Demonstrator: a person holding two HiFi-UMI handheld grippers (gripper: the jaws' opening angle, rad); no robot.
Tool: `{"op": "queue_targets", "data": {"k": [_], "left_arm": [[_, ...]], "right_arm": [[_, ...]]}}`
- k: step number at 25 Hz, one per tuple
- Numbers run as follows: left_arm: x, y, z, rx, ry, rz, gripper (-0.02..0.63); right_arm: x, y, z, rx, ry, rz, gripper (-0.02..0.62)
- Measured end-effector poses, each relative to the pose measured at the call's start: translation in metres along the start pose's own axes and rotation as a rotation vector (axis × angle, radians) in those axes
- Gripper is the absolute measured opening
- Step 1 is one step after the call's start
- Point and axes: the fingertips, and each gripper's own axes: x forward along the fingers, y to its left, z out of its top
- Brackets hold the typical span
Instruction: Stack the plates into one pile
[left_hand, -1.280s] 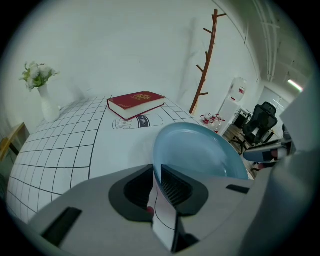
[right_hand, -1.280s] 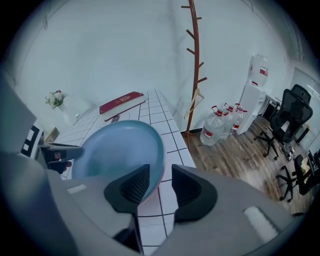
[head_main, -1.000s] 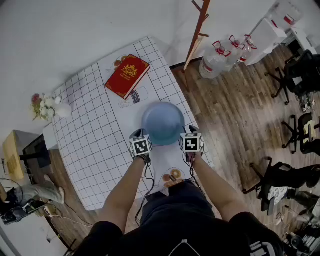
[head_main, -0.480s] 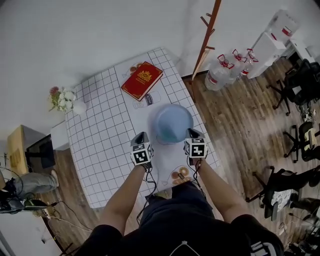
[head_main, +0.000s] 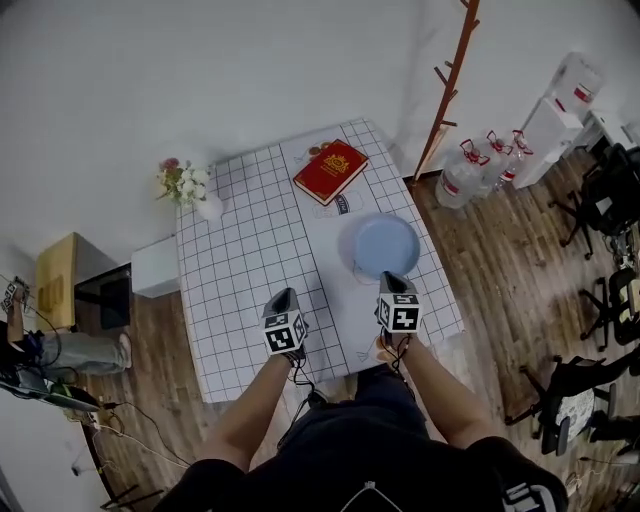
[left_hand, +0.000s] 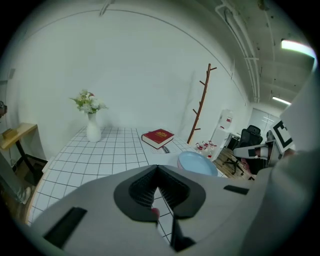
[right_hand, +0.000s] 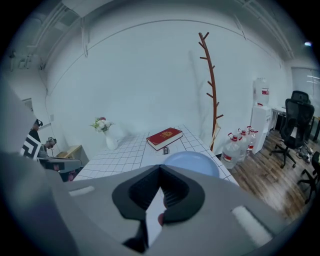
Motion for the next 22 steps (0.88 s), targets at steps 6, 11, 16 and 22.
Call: {"op": "queue_targets", "data": {"k": [6, 11, 16, 22], "left_arm": [[-0.072, 0.04, 0.014, 0.003, -0.116, 0.0, -0.005], [-0.139, 0.074, 0.026, -0.008, -0.216, 0.004, -0.005], [-0.206, 0.106, 0.037, -0.036, -0.292, -0.018, -0.005], [-0.278, 0.128, 0.05, -0.038, -0.383, -0.045, -0.005]], "right_arm": [[-0.024, 0.074, 0.005, -0.056, -0.048, 0.068, 0.005], [-0.046, 0.139, 0.009, -0.097, -0.079, 0.152, 0.005], [-0.072, 0.201, 0.016, -0.125, -0.1, 0.265, 0.005], [-0.123, 0.259, 0.035, -0.15, -0.152, 0.398, 0.005]]}}
